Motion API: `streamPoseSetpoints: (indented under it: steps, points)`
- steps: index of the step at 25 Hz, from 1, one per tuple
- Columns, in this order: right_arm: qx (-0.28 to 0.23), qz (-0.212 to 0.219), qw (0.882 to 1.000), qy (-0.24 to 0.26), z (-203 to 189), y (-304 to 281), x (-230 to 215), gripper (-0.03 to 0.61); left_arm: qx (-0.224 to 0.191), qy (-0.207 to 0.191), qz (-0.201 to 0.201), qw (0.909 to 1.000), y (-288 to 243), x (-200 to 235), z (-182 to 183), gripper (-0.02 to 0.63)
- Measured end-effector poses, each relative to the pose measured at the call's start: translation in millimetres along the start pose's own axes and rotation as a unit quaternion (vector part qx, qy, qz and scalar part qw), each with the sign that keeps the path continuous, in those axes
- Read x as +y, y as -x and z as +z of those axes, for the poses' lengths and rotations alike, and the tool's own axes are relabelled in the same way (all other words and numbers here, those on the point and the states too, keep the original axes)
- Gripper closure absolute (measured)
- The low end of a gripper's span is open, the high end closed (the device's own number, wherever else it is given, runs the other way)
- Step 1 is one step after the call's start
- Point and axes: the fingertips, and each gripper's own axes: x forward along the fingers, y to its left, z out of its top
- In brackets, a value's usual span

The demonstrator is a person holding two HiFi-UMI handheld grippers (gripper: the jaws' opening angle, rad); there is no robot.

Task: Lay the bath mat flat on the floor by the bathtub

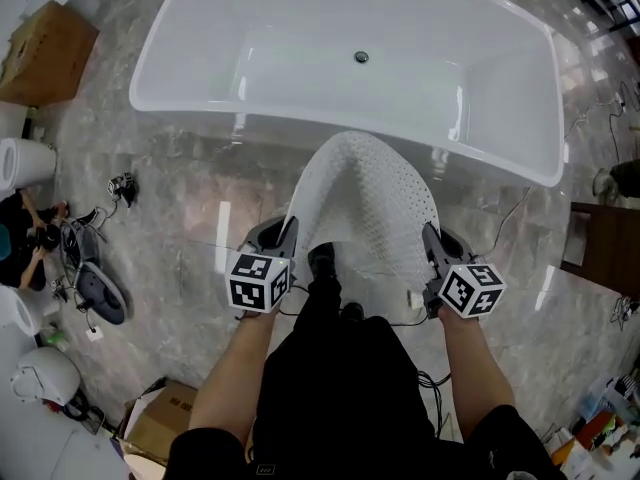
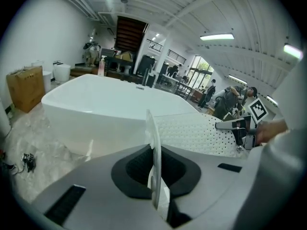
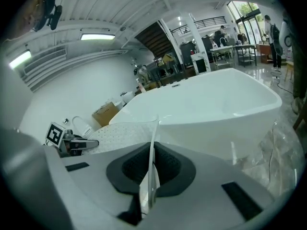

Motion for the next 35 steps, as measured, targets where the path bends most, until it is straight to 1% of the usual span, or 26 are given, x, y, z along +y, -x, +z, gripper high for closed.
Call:
streamPoseSetpoints:
  steps: [4,7,10,15,19,23,28,35]
  points:
    - [-0.007,0.011,1.000,0.003,-23,-13,-8,0.557,0.000,0.005,0.014,0.9999,-6,1,-26,0.595]
    - [-0.013,0.012,1.000,0.012,-45,-22,-13,0.557,-0.001,-0.008,0.021,0.9998,-10,8,-43,0.595]
    - [-0.011,0.015,1.000,0.023,-76,-31,-23,0.557,0.003,-0.021,0.023,0.9995,-23,19,-67,0.595]
    - [-0.002,-0.007,1.000,0.009,-142,-61,-64,0.557,0.012,-0.019,0.017,0.9996,-69,44,-125,0.595]
    - [0.010,-0.026,0.999,-0.014,-192,-103,-99,0.556,0.029,-0.010,0.013,0.9994,-116,69,-176,0.595]
    - [0.026,-0.031,0.999,-0.022,-239,-147,-119,0.557,0.042,-0.006,0.014,0.9990,-154,94,-222,0.595]
    - [0.036,-0.024,0.999,-0.001,-268,-185,-127,0.557,0.042,-0.011,0.012,0.9990,-188,109,-250,0.595]
    - [0.038,-0.021,0.999,0.013,-292,-227,-145,0.557,0.045,-0.022,0.011,0.9987,-229,135,-274,0.595]
